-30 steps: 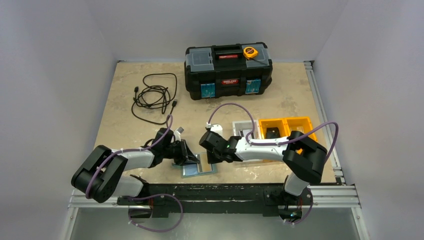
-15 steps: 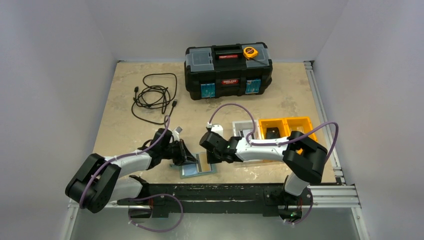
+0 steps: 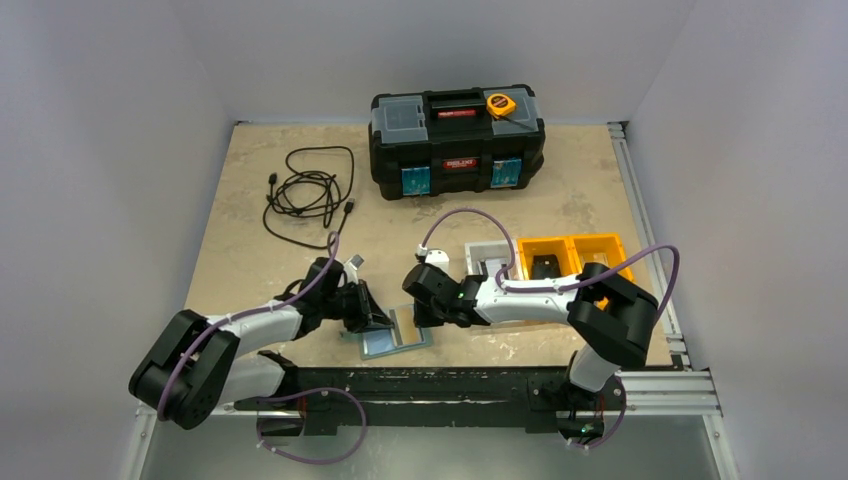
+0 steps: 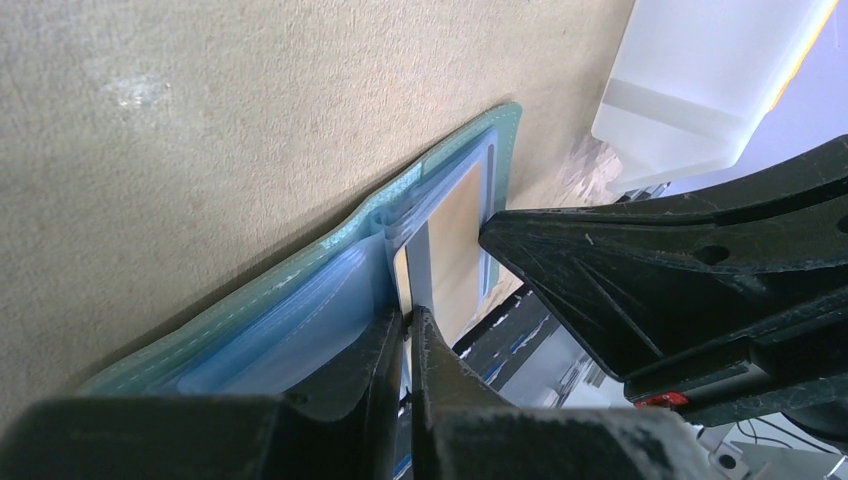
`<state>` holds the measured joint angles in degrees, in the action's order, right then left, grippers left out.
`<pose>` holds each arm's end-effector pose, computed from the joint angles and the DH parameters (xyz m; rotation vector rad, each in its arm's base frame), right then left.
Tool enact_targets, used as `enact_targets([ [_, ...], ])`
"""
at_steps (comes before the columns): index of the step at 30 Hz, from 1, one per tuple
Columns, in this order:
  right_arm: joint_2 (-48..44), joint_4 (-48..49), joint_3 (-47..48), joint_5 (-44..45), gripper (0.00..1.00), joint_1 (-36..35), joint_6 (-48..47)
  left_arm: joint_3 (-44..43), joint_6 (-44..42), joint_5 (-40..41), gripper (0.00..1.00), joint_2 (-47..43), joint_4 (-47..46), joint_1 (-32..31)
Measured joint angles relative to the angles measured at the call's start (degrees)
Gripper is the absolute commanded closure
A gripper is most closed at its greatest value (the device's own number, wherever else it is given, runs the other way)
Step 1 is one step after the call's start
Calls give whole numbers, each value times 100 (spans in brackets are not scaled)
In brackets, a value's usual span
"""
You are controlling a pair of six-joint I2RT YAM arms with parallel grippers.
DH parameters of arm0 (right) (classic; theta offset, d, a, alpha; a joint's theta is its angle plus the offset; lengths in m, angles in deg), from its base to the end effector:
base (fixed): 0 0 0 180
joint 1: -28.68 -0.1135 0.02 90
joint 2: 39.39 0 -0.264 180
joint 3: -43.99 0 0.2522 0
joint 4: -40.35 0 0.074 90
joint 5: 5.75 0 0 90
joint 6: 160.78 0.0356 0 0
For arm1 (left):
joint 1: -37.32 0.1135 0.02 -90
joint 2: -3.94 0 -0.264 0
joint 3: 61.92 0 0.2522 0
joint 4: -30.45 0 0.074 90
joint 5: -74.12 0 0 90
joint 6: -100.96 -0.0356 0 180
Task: Take the credit cards out of the card holder
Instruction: Remove the credit card from the card holder.
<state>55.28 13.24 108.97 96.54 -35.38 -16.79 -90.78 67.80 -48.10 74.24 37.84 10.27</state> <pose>0.1469 0.2846 0.1607 -0.1459 2.6130 0.5236 0.1593 -0.1027 0.1168 -0.4101 2.6785 -1.2550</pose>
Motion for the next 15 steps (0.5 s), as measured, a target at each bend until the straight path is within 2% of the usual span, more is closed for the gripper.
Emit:
enact_targets([
  [15, 7, 70, -15, -48, 100, 26, 0, 0, -103, -20, 91, -160, 164, 4],
])
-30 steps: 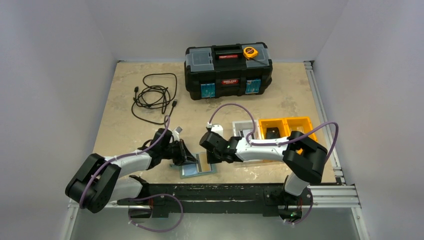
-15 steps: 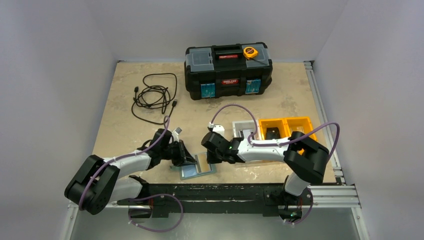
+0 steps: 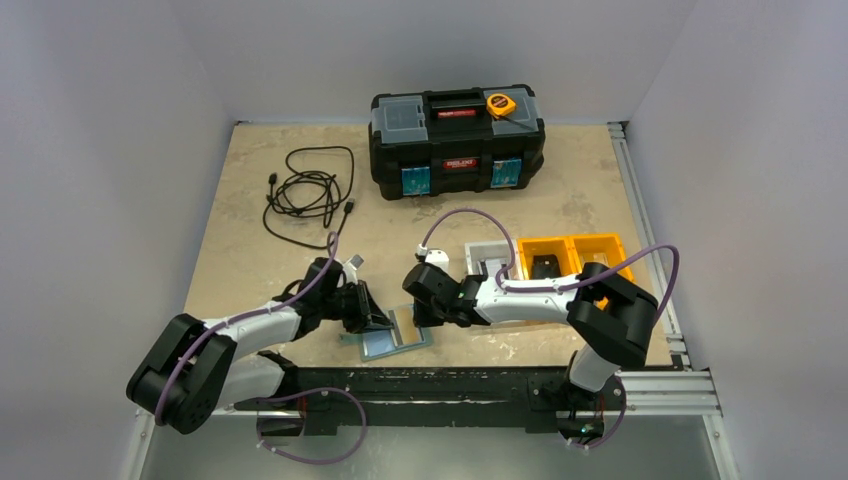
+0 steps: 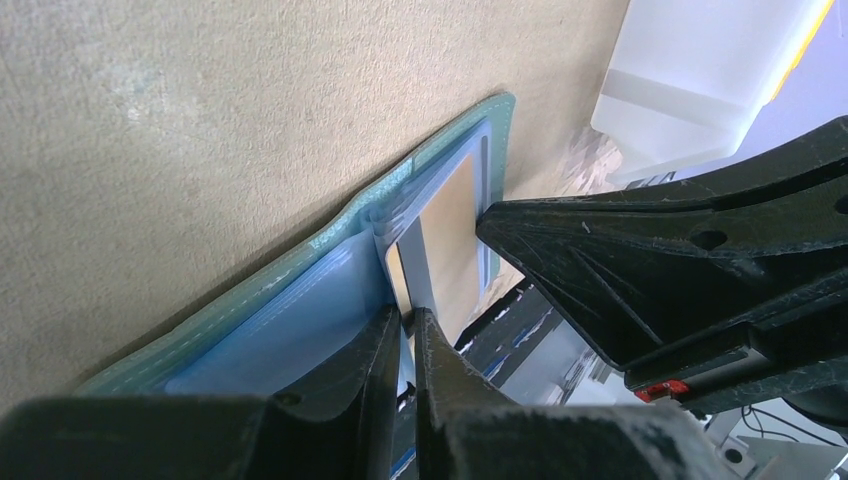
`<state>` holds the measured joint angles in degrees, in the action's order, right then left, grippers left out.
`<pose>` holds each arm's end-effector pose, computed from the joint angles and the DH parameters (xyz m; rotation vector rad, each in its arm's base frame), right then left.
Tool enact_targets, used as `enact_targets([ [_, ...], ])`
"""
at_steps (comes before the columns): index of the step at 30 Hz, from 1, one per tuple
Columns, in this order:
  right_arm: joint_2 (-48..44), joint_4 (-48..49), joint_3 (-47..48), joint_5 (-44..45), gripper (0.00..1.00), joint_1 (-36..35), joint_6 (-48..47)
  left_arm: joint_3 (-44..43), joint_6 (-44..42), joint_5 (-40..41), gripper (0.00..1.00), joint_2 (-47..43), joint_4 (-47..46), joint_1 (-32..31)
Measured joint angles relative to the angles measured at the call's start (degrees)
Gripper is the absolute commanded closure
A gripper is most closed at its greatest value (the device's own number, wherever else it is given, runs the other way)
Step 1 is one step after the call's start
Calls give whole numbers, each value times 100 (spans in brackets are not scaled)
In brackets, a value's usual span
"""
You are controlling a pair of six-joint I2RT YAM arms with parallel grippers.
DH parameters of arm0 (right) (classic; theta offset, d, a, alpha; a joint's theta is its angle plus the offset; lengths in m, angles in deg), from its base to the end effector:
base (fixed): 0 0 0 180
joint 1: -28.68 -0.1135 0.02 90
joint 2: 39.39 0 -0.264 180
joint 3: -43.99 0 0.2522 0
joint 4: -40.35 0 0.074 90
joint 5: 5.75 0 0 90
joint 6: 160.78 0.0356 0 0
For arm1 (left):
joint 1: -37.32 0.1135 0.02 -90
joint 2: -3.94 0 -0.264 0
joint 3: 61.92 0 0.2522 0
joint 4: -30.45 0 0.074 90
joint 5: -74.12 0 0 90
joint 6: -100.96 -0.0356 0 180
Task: Take the credit cards out of the card holder
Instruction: Remove the credit card from the card holder.
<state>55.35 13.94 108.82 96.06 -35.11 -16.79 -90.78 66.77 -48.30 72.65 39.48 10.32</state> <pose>0.1482 0.2846 0.1603 -0.1418 2.6123 0.5379 0.1572 -0.1015 0.1195 -0.3850 2.6775 -1.2534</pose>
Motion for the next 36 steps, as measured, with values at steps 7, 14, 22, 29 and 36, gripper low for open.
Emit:
enact_targets([
  [7, 0, 0, 0, -39, 100, 11, -2, 68, 13, -55, 100, 0, -94, 2],
  [14, 0, 2, 0, -55, 100, 11, -2, 72, -13, -87, 100, 0, -39, 26],
  [22, 0, 70, -37, -70, 100, 26, 4, -173, -264, 28, 100, -162, 754, 68],
  [29, -4, 146, -74, -83, 100, 48, 15, -278, -378, 164, 100, -192, 1176, 90],
  [36, -9, 197, -96, -85, 100, 59, 17, -396, -468, 378, 100, -433, 1727, 114],
])
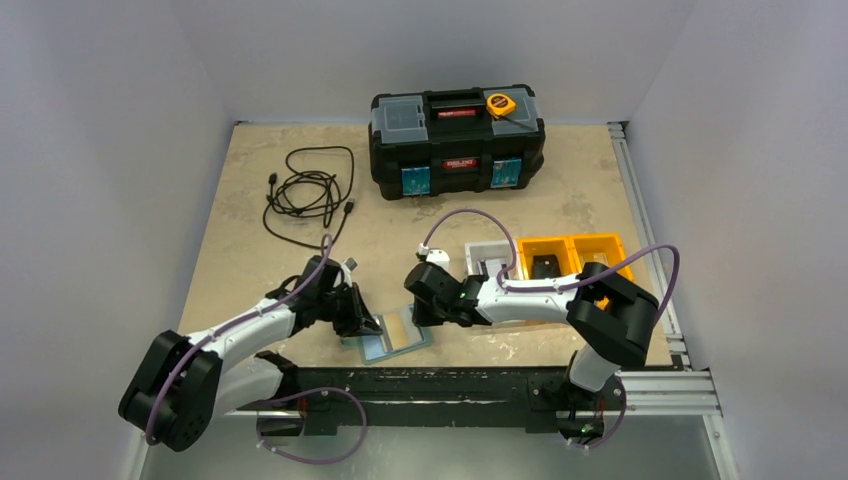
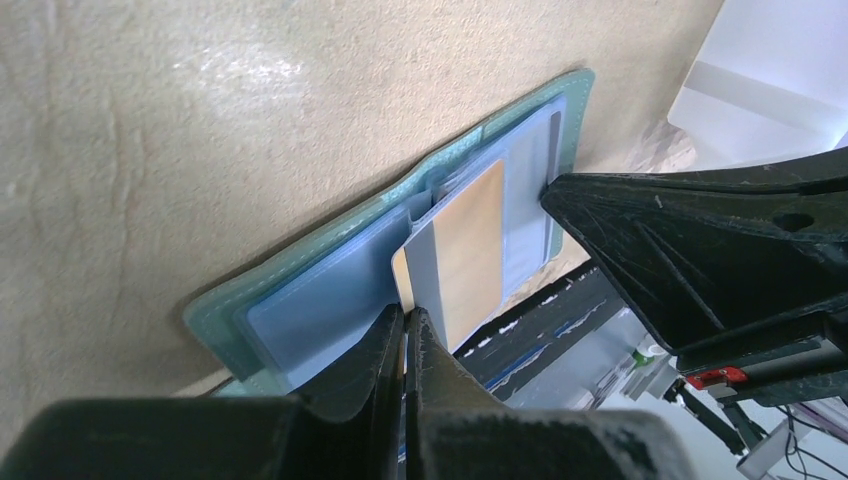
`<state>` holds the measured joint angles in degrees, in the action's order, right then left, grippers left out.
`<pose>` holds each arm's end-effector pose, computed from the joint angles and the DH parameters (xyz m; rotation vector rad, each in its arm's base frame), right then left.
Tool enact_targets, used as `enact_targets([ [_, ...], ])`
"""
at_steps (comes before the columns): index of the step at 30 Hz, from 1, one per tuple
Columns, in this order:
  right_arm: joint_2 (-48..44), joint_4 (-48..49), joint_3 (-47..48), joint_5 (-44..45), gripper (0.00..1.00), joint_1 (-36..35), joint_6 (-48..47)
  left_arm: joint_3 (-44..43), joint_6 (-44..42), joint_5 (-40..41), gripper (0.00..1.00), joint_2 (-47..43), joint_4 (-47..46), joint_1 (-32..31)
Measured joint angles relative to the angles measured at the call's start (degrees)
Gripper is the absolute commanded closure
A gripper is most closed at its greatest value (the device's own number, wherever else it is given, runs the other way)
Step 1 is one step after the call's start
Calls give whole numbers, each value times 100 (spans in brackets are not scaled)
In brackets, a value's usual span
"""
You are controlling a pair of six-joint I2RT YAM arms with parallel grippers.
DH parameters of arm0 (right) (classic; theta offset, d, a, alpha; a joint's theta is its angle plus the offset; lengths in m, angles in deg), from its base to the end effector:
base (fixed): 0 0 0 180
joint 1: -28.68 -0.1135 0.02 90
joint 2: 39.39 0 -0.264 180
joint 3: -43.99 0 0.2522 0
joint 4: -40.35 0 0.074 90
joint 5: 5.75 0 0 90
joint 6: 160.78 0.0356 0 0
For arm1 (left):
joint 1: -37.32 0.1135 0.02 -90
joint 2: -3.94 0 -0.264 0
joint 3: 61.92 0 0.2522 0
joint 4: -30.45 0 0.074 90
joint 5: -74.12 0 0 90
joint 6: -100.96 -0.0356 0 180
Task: Take the credit cards out of the card holder
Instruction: Remove the credit card from the card holder.
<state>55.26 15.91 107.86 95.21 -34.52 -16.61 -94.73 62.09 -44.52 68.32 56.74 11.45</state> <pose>0.1504 0.2828 0.1581 -0.1273 2.6081 0.5682 0.1516 -0.0925 0.1304 -0.4135 2.7922 -1.0672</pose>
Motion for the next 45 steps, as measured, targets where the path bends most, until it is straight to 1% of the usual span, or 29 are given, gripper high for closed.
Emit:
enact_targets([
  [11, -20, 149, -81, -7, 100, 22, 0, -197, -227, 442, 100, -321, 841, 37],
  [17, -20, 225, -111, -9, 100, 26, 0, -251, -251, 562, 100, -407, 988, 37],
  [18, -20, 240, -118, -9, 100, 26, 0, -251, -251, 560, 99, -409, 988, 37],
  [20, -20, 251, -120, -9, 100, 26, -4, -251, -249, 542, 90, -409, 979, 37],
  [21, -20, 260, -125, -9, 100, 26, -4, -251, -249, 540, 87, -409, 979, 37],
  [23, -20, 264, -125, -9, 100, 26, -9, -232, -234, 485, 85, -409, 916, 39],
  [27, -20, 267, -125, -9, 100, 26, -15, -92, -214, 389, 84, -409, 758, 52],
  [39, -17, 275, -122, -13, 100, 28, -39, 286, 83, -76, 85, -304, 0, 70],
  [43, -15, 280, -122, -15, 100, 28, -42, 295, 166, -166, 91, -232, -173, 70],
  [45, -15, 280, -122, -17, 100, 33, -44, 297, 186, -192, 95, -216, -236, 70],
])
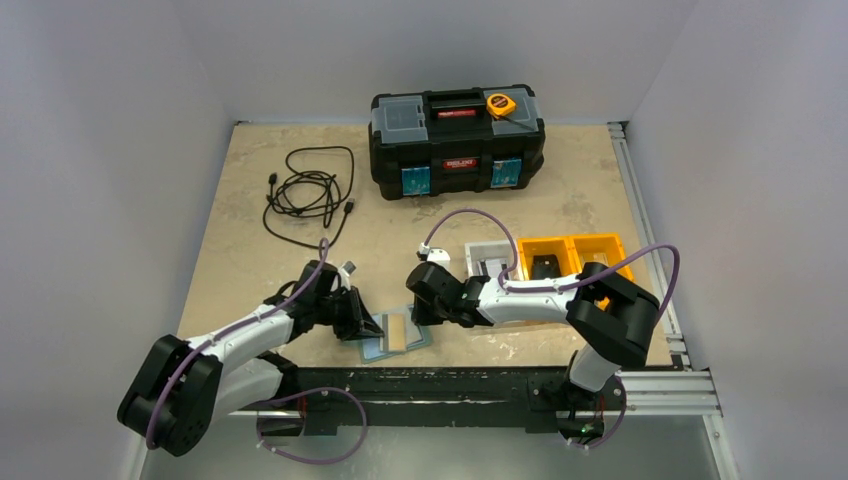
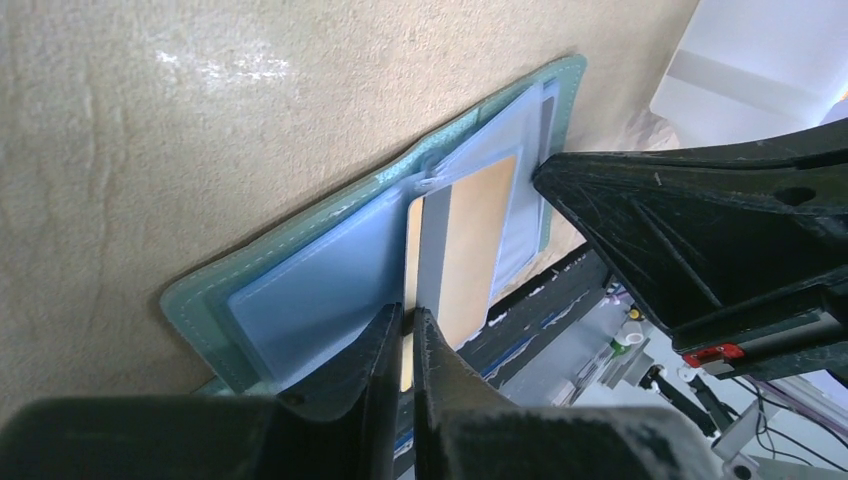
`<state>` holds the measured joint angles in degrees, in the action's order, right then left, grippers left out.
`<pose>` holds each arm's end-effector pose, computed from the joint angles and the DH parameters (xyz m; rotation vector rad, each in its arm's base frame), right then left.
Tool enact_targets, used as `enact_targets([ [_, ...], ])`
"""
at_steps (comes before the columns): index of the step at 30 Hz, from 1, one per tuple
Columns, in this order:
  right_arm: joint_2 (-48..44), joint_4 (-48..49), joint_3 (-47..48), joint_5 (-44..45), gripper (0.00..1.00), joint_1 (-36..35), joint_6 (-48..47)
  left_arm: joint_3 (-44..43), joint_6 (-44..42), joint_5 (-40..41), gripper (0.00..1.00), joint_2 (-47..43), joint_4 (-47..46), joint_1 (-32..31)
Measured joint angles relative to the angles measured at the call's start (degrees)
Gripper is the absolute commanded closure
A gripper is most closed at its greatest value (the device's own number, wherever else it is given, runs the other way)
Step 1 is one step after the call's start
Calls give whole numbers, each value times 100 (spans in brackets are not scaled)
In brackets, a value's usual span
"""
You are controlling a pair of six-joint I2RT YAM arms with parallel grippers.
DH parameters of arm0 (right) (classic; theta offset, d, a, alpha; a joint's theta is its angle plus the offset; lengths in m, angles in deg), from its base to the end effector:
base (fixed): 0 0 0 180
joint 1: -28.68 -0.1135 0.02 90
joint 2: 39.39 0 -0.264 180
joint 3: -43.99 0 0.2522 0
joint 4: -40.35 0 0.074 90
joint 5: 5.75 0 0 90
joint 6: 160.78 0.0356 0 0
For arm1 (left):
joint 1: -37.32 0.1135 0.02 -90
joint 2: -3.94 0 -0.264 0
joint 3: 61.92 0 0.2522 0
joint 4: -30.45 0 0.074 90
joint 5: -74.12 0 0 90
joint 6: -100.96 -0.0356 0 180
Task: Take the credit cards out of the card holder
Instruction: Remove the credit card from the card holder.
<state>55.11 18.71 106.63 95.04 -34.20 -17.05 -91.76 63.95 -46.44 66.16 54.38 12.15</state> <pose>0.1517 0.2815 0.1560 -0.1261 2.5861 0.5977 0.1443 -0.0878 0.1249 -0.4480 2.7717 -1.1275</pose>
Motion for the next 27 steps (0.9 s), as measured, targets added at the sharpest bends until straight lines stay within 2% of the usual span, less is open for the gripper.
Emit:
enact_targets([
  [2, 2, 0, 0, 0, 100, 0, 2, 4, 24, -39, 100, 15, -57, 0],
  [9, 2, 4, 0, 0, 100, 0, 0, -2, 61, -70, 100, -35, -42, 0],
  [19, 2, 57, -17, 0, 100, 11, 4, -776, -280, 704, 100, -636, 1622, 4],
  [27, 2, 90, -39, -11, 100, 31, 7, -1060, -546, 1134, 100, -706, 2339, 4],
])
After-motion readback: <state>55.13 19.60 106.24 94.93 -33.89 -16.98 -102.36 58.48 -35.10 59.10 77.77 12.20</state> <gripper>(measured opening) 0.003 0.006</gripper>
